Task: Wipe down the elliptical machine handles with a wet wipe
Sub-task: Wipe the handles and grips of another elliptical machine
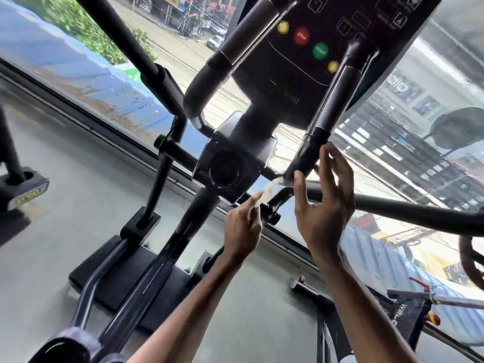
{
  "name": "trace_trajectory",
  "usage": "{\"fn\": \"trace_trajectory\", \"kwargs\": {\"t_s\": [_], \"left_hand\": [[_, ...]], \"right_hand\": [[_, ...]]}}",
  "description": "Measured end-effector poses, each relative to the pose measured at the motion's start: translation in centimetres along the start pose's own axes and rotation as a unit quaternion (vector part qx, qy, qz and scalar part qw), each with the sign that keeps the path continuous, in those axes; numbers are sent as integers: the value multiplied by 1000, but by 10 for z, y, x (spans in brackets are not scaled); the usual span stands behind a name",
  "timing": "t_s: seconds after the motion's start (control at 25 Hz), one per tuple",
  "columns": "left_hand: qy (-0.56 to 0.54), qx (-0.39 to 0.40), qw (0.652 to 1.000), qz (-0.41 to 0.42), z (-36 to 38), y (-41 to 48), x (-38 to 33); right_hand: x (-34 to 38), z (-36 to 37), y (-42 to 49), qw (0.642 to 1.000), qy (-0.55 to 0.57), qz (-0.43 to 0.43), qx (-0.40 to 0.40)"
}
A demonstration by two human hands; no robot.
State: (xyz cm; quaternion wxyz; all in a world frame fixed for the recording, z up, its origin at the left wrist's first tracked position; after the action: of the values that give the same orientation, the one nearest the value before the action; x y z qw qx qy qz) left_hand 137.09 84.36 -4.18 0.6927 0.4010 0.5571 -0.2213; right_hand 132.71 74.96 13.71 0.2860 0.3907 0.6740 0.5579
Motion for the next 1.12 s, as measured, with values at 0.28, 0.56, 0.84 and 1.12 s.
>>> {"fn": "trace_trajectory", "kwargs": {"t_s": [0.28,0.56,0.84,1.12], "left_hand": [[64,-37,986,-151,-63,-21,43],[101,-140,949,-262,-167,-86,37],[84,-346,873,-334,-297,-238,-6],[82,-572,749,-325,-429,-439,-81]], "right_hand": [[-8,9,-108,972,144,138,122],[39,59,-224,815,273,277,429],[182,-1,-292,654,431,166,599],[363,-174,-334,448,566,-5,692]]}}
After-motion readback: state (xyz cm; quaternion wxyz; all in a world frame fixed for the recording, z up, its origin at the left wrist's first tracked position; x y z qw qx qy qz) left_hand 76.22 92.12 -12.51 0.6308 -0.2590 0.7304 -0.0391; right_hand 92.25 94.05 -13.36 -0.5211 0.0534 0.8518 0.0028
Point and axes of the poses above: each hand's wrist, its own y-axis towards the middle knuckle, its own z-axis out of the palm, x = y × z, the point moved 8 cm from there along y, towards the middle knuckle, and after that the axes turned 15 degrees about -x, right-handed, at the moved point
